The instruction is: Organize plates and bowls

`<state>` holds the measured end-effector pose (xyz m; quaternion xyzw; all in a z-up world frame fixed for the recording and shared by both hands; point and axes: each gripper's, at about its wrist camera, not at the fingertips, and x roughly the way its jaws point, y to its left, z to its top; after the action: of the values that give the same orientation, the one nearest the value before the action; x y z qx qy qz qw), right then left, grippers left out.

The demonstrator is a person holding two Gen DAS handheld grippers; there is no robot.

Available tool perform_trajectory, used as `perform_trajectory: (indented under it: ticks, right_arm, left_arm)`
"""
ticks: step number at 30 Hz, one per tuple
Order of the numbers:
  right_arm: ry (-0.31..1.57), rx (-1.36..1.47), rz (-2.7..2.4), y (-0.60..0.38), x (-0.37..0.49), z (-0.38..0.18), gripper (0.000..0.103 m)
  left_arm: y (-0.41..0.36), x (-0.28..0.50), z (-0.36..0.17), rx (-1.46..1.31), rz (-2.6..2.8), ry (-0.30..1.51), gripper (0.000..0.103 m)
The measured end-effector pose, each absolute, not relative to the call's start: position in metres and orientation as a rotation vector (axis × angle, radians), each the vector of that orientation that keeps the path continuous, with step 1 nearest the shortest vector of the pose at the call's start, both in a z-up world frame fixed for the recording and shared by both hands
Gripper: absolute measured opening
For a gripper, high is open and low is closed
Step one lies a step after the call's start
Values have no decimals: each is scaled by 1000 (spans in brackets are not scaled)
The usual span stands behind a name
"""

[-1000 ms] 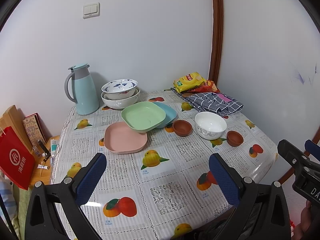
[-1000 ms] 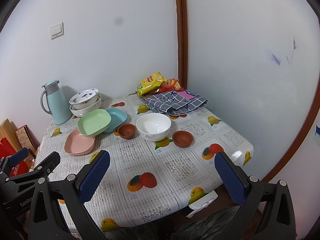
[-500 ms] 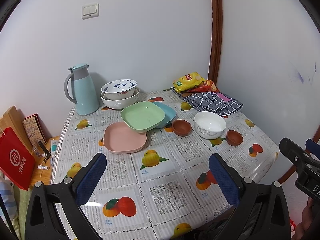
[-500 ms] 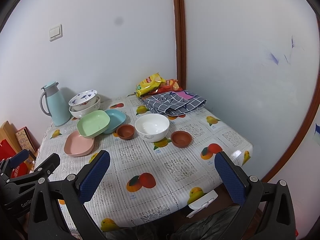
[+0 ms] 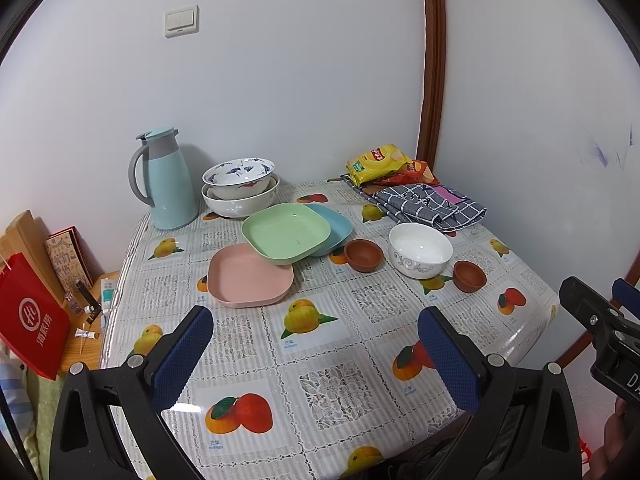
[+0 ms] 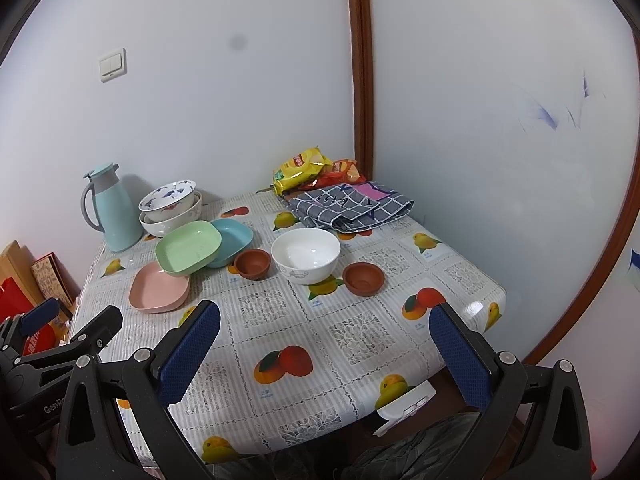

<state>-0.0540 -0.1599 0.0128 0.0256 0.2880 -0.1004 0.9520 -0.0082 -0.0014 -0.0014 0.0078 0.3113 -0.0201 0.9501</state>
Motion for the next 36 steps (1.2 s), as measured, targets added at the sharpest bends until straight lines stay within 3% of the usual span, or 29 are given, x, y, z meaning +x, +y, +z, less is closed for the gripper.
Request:
perform_trajectory:
  ticks: [18, 36]
  right_arm:
    - [589, 69, -211, -168, -45, 2, 103]
    - [643, 136, -179, -180, 5, -25, 103]
  left_arm:
    - [-5, 9, -12, 4, -59, 652, 103]
    - [19, 77, -40, -44, -45, 738, 103]
